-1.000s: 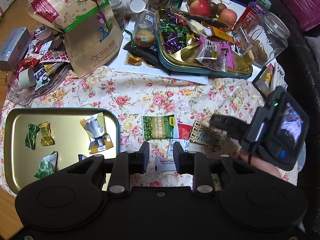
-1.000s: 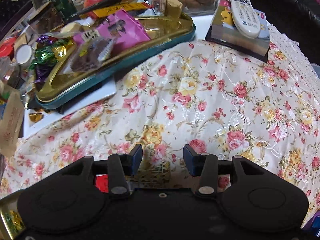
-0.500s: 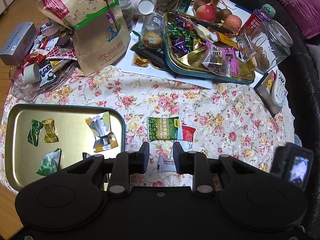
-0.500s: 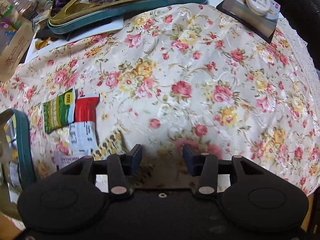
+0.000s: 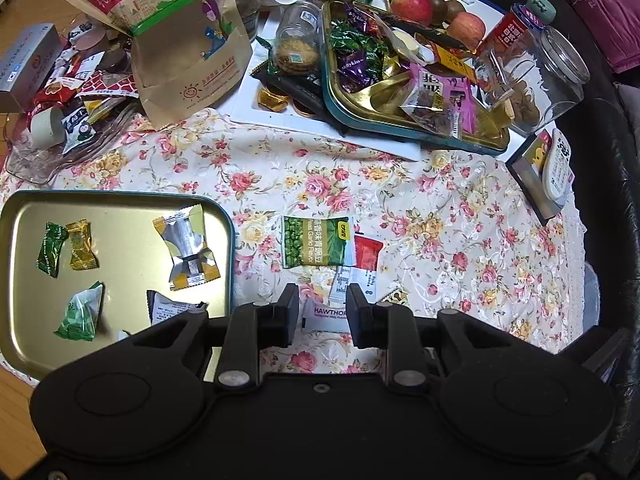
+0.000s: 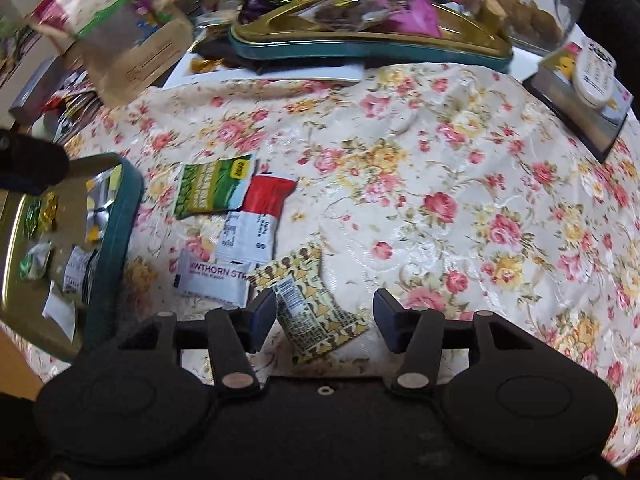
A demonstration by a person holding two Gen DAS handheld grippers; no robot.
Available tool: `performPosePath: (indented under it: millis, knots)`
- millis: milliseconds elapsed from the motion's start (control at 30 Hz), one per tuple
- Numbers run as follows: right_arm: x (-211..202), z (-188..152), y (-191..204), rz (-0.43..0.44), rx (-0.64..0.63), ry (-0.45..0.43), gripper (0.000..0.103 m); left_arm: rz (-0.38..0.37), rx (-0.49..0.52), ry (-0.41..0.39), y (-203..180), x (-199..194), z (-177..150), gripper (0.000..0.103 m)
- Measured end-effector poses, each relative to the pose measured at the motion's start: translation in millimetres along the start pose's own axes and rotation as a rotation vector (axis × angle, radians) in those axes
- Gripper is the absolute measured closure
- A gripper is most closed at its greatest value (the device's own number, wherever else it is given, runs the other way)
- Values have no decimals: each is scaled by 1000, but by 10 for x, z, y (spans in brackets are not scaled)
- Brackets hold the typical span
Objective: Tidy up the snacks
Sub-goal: 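Move the right tool to the beige patterned packet and grasp it, then grasp the red-and-white hawthorn strip packet with the left tool while the right tool holds the beige packet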
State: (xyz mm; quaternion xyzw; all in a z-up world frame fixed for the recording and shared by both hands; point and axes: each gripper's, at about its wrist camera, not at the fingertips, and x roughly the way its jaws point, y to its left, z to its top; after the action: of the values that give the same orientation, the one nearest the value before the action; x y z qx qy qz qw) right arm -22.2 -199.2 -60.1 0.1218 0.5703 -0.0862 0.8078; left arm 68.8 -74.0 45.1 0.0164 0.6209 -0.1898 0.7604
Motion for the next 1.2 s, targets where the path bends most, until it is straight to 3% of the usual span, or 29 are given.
performPosePath:
  millis: [267, 667, 833, 967, 1200]
  knots:
    - [185, -28, 61, -18, -33, 42, 45, 20, 25, -6, -66, 11, -9, 67]
    - [305, -83, 181, -94, -108, 10, 45, 59, 40, -10, -102, 59, -17, 67]
    - [277, -40, 79, -111, -59, 15, 61, 86, 65, -1, -189, 145, -28, 67]
    - [251, -15, -107, -152, 29, 23, 66, 96, 82, 20, -247, 248, -31, 67]
    - [171, 6, -527, -201, 211, 39, 66, 132, 112, 36, -342, 452, -21, 67]
